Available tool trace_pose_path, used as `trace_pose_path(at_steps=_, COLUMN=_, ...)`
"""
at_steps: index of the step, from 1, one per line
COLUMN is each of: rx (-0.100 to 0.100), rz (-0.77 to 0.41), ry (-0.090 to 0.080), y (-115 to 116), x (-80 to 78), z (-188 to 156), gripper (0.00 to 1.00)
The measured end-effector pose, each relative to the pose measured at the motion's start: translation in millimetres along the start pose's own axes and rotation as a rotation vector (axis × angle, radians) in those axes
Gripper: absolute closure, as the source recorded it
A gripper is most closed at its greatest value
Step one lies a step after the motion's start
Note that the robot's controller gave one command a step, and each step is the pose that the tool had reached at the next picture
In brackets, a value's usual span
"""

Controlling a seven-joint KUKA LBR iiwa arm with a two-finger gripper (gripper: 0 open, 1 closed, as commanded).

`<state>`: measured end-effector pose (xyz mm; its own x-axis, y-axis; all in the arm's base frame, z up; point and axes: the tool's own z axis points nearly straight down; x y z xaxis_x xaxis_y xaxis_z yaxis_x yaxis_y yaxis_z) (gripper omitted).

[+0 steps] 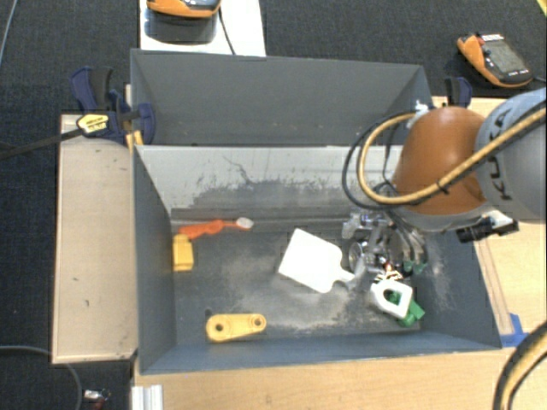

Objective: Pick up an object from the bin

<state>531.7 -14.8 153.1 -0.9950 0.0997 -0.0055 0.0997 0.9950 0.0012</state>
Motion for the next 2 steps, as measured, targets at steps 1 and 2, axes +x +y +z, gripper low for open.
trace_pose_path(at_steps=1, rx=0.000, rz=0.067, ry=-0.002, y=-9.7, x=-9.1, z=32.0, gripper=0.00)
trace_pose_path(at_steps=2, rx=-0.001, rz=0.135, ry=-0.004, y=-1.5, x=8.9, z=62.3, gripper=0.00)
